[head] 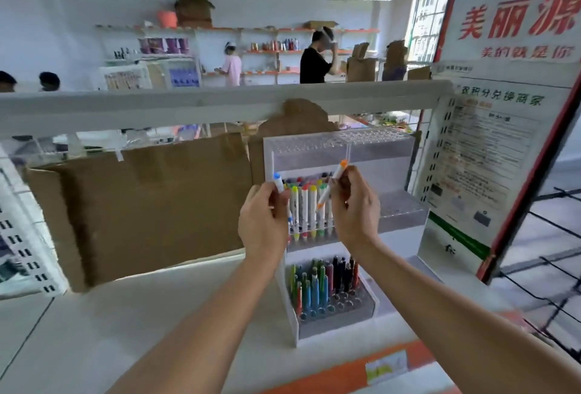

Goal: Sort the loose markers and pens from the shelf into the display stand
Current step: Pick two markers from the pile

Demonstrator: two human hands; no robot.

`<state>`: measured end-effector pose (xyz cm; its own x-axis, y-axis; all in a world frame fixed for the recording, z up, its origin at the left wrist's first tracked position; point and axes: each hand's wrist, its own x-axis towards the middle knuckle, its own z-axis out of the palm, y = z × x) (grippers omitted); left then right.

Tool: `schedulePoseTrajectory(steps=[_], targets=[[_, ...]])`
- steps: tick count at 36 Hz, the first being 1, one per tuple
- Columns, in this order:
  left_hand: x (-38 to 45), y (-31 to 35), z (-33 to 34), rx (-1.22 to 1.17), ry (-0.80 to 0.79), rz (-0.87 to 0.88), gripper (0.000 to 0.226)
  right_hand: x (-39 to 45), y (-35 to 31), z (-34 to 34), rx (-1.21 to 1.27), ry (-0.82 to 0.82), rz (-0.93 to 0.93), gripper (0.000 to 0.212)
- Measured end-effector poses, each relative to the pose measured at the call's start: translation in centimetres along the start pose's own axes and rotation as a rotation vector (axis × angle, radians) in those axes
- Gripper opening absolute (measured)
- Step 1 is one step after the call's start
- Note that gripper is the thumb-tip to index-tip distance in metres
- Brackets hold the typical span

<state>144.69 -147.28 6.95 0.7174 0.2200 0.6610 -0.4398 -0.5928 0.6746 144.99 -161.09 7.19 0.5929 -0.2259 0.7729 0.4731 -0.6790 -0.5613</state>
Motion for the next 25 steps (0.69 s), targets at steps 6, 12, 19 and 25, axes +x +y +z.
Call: schedulePoseTrajectory(steps=[6,12,19,25], targets=[[-0.7,0.7,0.3,0.101,0.044,0.008,0.017,0.2,1.5,0.1,0.083,-0.042,-0.035,0.008],[-0.7,0.7,0.5,0.144,0.095,0.046,0.018,0.0,1.2,0.7,0.185,-0.080,-0.046,0.010],[-0.8,0.1,0.8,0.162,0.013,-0.007,0.030,0.0,0.8,0.7,0.183,-0.135,-0.034,0.011],[-0.8,-0.1,0.9,0.243,-0.096,-0.065,0.025,-0.4,1.0,0.8,0.157,-0.136,-0.050,0.015]])
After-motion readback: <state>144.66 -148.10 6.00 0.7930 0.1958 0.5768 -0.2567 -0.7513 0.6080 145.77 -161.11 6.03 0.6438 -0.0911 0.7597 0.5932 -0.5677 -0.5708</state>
